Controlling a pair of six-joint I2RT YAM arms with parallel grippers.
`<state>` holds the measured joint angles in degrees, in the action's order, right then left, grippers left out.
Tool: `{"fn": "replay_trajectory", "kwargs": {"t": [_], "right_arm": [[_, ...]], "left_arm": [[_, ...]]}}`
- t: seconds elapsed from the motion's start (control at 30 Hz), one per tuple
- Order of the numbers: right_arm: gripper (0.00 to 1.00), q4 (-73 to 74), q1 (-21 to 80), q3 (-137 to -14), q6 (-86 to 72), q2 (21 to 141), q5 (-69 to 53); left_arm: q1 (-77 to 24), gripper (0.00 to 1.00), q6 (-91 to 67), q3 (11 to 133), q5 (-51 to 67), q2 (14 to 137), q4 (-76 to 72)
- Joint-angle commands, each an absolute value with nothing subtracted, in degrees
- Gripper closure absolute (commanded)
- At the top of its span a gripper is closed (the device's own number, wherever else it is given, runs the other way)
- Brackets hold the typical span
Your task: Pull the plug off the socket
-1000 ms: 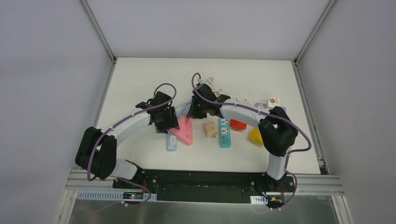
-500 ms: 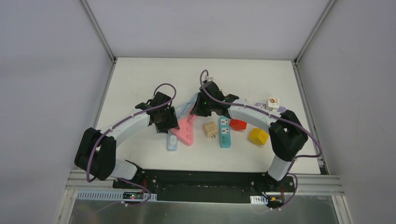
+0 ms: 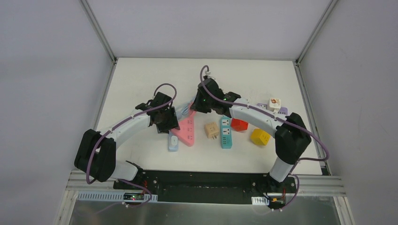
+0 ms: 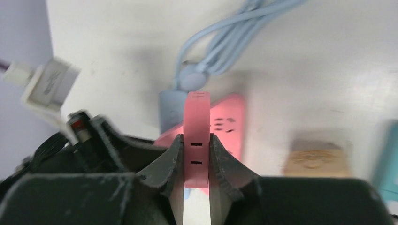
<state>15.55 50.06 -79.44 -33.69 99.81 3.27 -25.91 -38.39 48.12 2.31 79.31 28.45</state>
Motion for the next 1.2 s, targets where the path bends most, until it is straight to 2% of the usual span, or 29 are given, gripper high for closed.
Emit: {"fn": "replay_trajectory", "kwargs": {"t": [0.0, 0.17, 0.3, 0.53, 0.77, 0.83, 0.93, 1.0, 1.17], "right_arm": [[1.00, 16.5, 45.0, -75.6, -34.5, 92.0, 8.0], [1.00, 14.5, 42.4, -71.1, -35.9, 90.9, 6.2], [0.99, 10.9, 40.8, -69.1, -35.9, 93.1, -0.5], [0.81, 6.7, 39.1, -70.9, -34.3, 100.1, -9.8], [0.62, 5.7, 38.5, -71.3, -33.1, 103.7, -8.3], [0.54, 5.7, 38.3, -71.1, -33.0, 104.1, -7.4], [0.35, 6.7, 38.2, -71.2, -32.8, 104.1, -5.8], [0.26, 7.5, 38.2, -71.3, -32.5, 103.4, -5.1], [0.20, 9.1, 38.3, -71.2, -31.9, 100.2, -3.4]], "left_arm": [[-26.3, 0.46, -38.2, 48.7, -1.6, 78.4, 32.6], [-26.3, 0.34, -38.5, 54.6, -0.1, 74.8, 33.9], [-26.3, 0.25, -38.2, 57.5, -0.7, 72.1, 36.1], [-26.2, 0.15, -38.7, 55.2, -7.2, 63.6, 39.6], [-26.2, 0.16, -39.2, 50.3, -14.4, 55.3, 42.1], [-26.2, 0.17, -39.5, 48.9, -15.5, 53.6, 42.0], [-26.2, 0.18, -40.3, 46.7, -15.2, 51.2, 41.0], [-26.2, 0.18, -40.5, 45.8, -15.2, 50.3, 40.5], [-26.2, 0.18, -40.4, 45.5, -15.9, 49.4, 40.1]]}}
